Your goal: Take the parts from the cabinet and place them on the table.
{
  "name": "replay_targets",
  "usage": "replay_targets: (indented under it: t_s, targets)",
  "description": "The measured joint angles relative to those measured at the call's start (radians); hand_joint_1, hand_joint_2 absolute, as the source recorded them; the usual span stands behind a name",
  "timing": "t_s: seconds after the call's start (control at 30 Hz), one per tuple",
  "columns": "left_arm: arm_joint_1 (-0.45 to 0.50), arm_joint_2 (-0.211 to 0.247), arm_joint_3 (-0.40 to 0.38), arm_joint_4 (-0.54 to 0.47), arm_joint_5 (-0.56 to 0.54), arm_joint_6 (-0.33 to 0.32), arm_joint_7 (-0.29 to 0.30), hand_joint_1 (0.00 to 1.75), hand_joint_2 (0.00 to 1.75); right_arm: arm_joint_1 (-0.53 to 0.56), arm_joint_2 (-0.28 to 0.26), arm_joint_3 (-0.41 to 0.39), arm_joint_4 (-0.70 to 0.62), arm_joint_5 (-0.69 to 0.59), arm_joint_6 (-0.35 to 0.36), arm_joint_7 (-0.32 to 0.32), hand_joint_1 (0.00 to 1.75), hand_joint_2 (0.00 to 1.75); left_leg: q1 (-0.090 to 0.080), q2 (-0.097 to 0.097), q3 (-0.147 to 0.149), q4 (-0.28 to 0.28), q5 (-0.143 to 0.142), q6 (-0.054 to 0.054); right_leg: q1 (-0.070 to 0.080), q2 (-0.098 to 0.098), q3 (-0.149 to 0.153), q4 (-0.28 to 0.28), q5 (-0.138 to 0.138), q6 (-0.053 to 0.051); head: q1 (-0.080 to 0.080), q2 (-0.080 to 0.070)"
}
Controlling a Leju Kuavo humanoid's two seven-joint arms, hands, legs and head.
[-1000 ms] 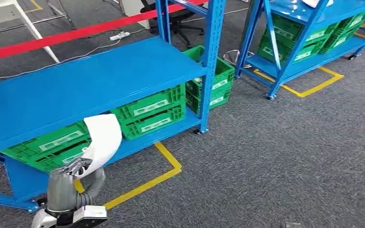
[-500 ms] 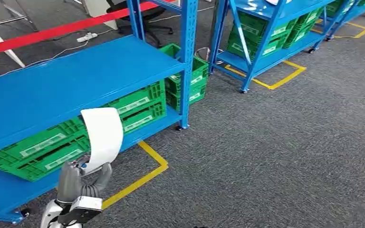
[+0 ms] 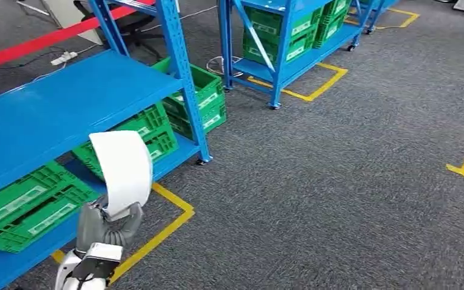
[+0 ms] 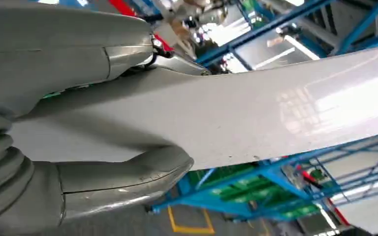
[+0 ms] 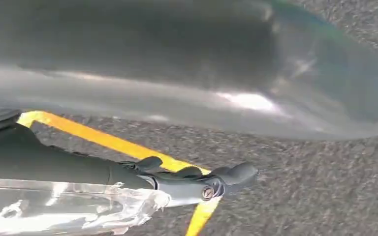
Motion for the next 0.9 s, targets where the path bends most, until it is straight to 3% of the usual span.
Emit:
replay_targets:
  t_s: [0.07, 0.1, 0.13, 0.2, 0.27, 0.3, 0.33, 0.37, 0.43, 0.47, 0.5, 0.53, 0.57, 0.6, 0.63, 0.67, 0.77, 0.8, 0.83, 0.87, 0.9]
  targets:
    - [-0.003, 0.001, 0.0, 0.002, 0.002, -0.006, 0.0, 1.75, 1.75, 0.001, 0.002, -0.006, 0.0, 0.0, -0.001, 0.0, 0.0, 0.0, 0.003, -0.009, 0.073, -0.151, 0.096, 0.003, -0.003, 0.026, 0.001, 0.002, 0.003, 0.005, 0.0, 0.0]
    - [-0.005, 0.001, 0.0, 0.002, 0.002, -0.008, 0.0, 1.75, 1.75, 0.0, 0.002, -0.006, 0.0, 0.0, -0.001, 0.0, 0.0, 0.0, 0.007, -0.032, 0.114, -0.237, 0.135, 0.002, -0.005, 0.038, 0.0, 0.004, 0.004, 0.009, 0.0, 0.0]
    - [-0.008, 0.001, 0.0, 0.003, 0.002, -0.008, 0.0, 1.75, 1.75, 0.0, 0.002, -0.007, 0.0, -0.001, -0.001, 0.0, 0.0, 0.0, 0.014, -0.087, 0.134, -0.28, 0.131, -0.002, 0.0, 0.047, -0.007, 0.008, 0.005, 0.016, -0.001, 0.0]
    - [-0.009, 0.001, 0.001, 0.007, 0.003, -0.009, 0.001, 1.75, 1.75, -0.001, 0.002, -0.01, -0.001, -0.001, -0.001, 0.0, 0.0, 0.0, 0.014, -0.084, 0.128, -0.289, 0.127, 0.001, -0.004, 0.066, -0.025, 0.012, 0.012, 0.028, 0.002, 0.0]
    - [-0.01, 0.0, 0.001, 0.008, 0.008, -0.012, 0.001, 1.75, 1.75, 0.007, 0.002, -0.013, -0.001, -0.001, -0.002, 0.0, 0.0, 0.0, 0.011, -0.066, 0.126, -0.288, 0.132, 0.015, -0.009, 0.083, -0.033, 0.008, 0.02, 0.04, 0.002, 0.0]
    - [-0.013, 0.0, 0.0, 0.008, 0.013, -0.021, 0.001, 1.75, 1.75, 0.009, 0.002, -0.013, -0.001, -0.002, -0.003, 0.0, 0.0, 0.0, 0.016, -0.049, 0.127, -0.293, 0.135, 0.022, -0.008, 0.065, -0.043, 0.016, 0.013, 0.043, -0.001, 0.0]
    - [-0.015, -0.002, 0.0, 0.009, 0.02, -0.029, 0.0, 1.75, 1.75, 0.009, 0.004, -0.014, -0.001, -0.002, -0.004, 0.001, 0.0, 0.0, 0.015, -0.041, 0.127, -0.293, 0.135, 0.028, 0.0, 0.007, -0.055, 0.048, -0.01, 0.047, 0.01, 0.0]
    - [-0.015, -0.002, 0.0, 0.01, 0.022, -0.038, 0.0, 1.75, 1.75, 0.007, 0.005, -0.015, -0.001, -0.001, -0.004, 0.002, 0.0, 0.0, 0.011, -0.027, 0.127, -0.293, 0.135, 0.033, -0.001, -0.026, -0.089, 0.116, -0.051, 0.052, 0.019, 0.0]
    - [-0.015, -0.001, 0.001, 0.014, 0.033, -0.053, 0.0, 1.75, 1.75, 0.001, 0.006, -0.022, -0.001, 0.0, -0.006, 0.002, 0.0, 0.0, 0.007, 0.003, 0.126, -0.292, 0.134, 0.036, -0.004, -0.043, -0.166, 0.288, -0.125, 0.055, 0.018, 0.0]
    - [-0.015, -0.001, 0.001, 0.018, 0.04, -0.062, 0.0, 1.75, 1.75, 0.002, 0.006, -0.026, -0.001, 0.0, -0.007, 0.002, 0.0, 0.0, 0.006, 0.017, 0.127, -0.292, 0.133, 0.036, -0.004, -0.043, -0.189, 0.341, -0.139, 0.056, 0.019, 0.0]
    - [-0.017, -0.001, 0.0, 0.021, 0.046, -0.071, -0.002, 1.75, 1.75, 0.004, 0.006, -0.029, -0.001, 0.0, -0.008, 0.003, 0.0, 0.0, 0.005, 0.03, 0.127, -0.292, 0.133, 0.037, -0.004, -0.044, -0.185, 0.336, -0.127, 0.056, 0.018, 0.0]
    - [-0.019, -0.001, 0.0, 0.024, 0.054, -0.079, -0.003, 1.75, 1.75, 0.006, 0.006, -0.032, -0.001, 0.001, -0.01, 0.005, 0.0, 0.0, 0.005, 0.038, 0.128, -0.292, 0.132, 0.036, -0.004, -0.044, -0.153, 0.283, -0.094, 0.055, 0.019, 0.0]
    - [-0.023, -0.002, -0.001, 0.027, 0.06, -0.086, -0.003, 1.75, 1.75, 0.008, 0.006, -0.035, -0.001, 0.002, -0.012, 0.005, 0.0, 0.0, 0.005, 0.049, 0.13, -0.291, 0.131, 0.034, -0.004, -0.051, -0.101, 0.189, -0.051, 0.052, 0.018, 0.0]
    - [-0.026, -0.002, -0.002, 0.028, 0.063, -0.09, -0.003, 1.75, 1.75, 0.008, 0.006, -0.039, -0.001, 0.003, -0.014, 0.005, 0.0, 0.0, 0.005, 0.056, 0.133, -0.291, 0.129, 0.032, -0.003, -0.07, -0.045, 0.091, -0.015, 0.05, 0.019, 0.0]
    - [-0.028, -0.002, -0.003, 0.03, 0.067, -0.097, -0.003, 1.75, 1.75, 0.006, 0.006, -0.041, -0.001, 0.005, -0.014, 0.006, 0.0, 0.0, 0.002, 0.064, 0.136, -0.291, 0.126, 0.027, 0.0, -0.115, -0.008, 0.02, -0.014, 0.049, 0.019, 0.0]
    - [-0.031, -0.002, -0.005, 0.031, 0.073, -0.102, -0.003, 1.75, 1.75, 0.003, 0.01, -0.044, -0.001, 0.006, -0.014, 0.007, 0.0, 0.0, -0.005, 0.069, 0.135, -0.288, 0.123, 0.021, 0.004, -0.11, 0.001, 0.016, -0.011, 0.04, 0.017, 0.0]
    - [-0.037, -0.003, -0.01, 0.039, 0.09, -0.122, -0.003, 1.75, 1.75, 0.005, 0.01, -0.056, -0.001, 0.01, -0.015, 0.008, 0.0, 0.0, -0.002, 0.09, 0.136, -0.292, 0.127, 0.009, 0.01, -0.081, -0.012, 0.022, -0.009, 0.025, 0.016, 0.0]
    - [-0.041, -0.003, -0.013, 0.04, 0.094, -0.127, -0.003, 1.75, 1.75, 0.006, 0.01, -0.058, -0.001, 0.012, -0.015, 0.008, 0.0, 0.0, 0.0, 0.087, 0.135, -0.29, 0.12, 0.001, 0.004, -0.07, -0.009, 0.014, -0.002, 0.015, 0.016, 0.0]
    - [-0.044, -0.002, -0.014, 0.042, 0.097, -0.132, -0.003, 1.75, 1.75, 0.007, 0.011, -0.06, -0.001, 0.014, -0.016, 0.008, 0.0, 0.0, 0.002, 0.047, 0.129, -0.273, 0.103, -0.005, 0.001, -0.063, -0.009, 0.012, 0.001, 0.01, 0.013, 0.0]
    - [-0.046, -0.002, -0.015, 0.043, 0.103, -0.135, -0.004, 1.75, 1.75, 0.006, 0.01, -0.063, -0.002, 0.016, -0.018, 0.008, 0.0, 0.0, 0.002, 0.018, 0.105, -0.215, 0.063, -0.006, 0.0, -0.054, -0.011, 0.012, 0.003, 0.006, 0.013, 0.0]
    - [-0.045, -0.002, -0.016, 0.046, 0.106, -0.139, -0.004, 1.75, 1.75, 0.003, 0.01, -0.064, -0.003, 0.018, -0.019, 0.008, 0.0, 0.0, 0.002, 0.007, 0.068, -0.133, 0.02, -0.007, 0.0, -0.044, -0.013, 0.012, 0.004, 0.004, 0.011, 0.0]
